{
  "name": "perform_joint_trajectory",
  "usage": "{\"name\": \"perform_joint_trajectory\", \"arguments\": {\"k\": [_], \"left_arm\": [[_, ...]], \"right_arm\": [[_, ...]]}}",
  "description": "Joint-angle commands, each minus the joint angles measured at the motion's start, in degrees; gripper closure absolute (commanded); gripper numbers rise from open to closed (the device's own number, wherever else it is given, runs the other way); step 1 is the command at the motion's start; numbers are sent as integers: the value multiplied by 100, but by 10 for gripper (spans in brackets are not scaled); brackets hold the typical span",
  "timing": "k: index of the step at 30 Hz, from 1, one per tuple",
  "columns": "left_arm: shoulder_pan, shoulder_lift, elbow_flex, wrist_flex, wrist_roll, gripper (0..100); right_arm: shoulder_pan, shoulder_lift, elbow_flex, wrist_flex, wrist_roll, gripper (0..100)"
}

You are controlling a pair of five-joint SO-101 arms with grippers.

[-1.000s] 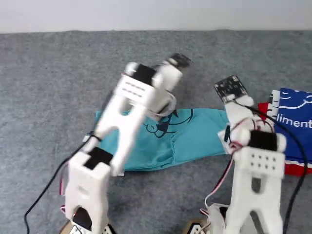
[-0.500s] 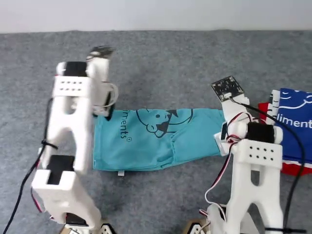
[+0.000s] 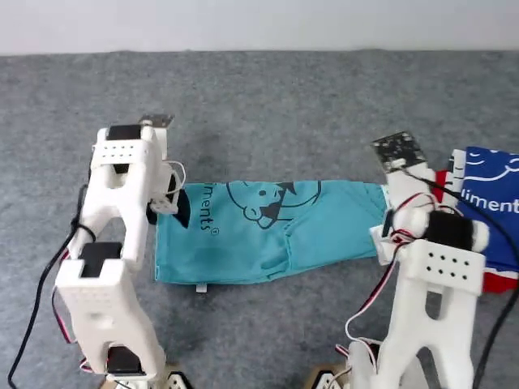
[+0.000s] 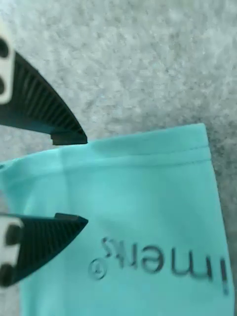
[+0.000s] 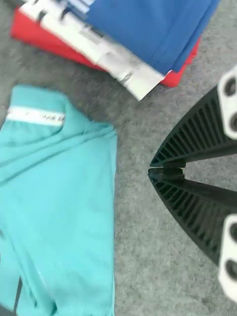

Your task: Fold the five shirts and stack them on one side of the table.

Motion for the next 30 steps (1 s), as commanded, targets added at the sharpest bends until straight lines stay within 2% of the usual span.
{"name": "perform_joint_trajectory", "arguments": {"k": [1,5,16,18,22,30], "left_arm": [[-18,316,-57,-273,26,771],[79,695,-57,-360,26,775],[334,809,-40,-378,-554,985],[325,747,-40,-343,-668,986],[62,431,-101,-158,-870,987],[-905,-281,-127,-141,-1662,987]], "right_arm": [[382,-171,-281,31,-26,990],[567,-171,-281,31,-18,990],[567,-180,-677,31,-18,990],[567,-180,-862,31,-18,990],[567,-171,-1160,31,-18,990],[567,-171,-1187,136,-18,990]]}}
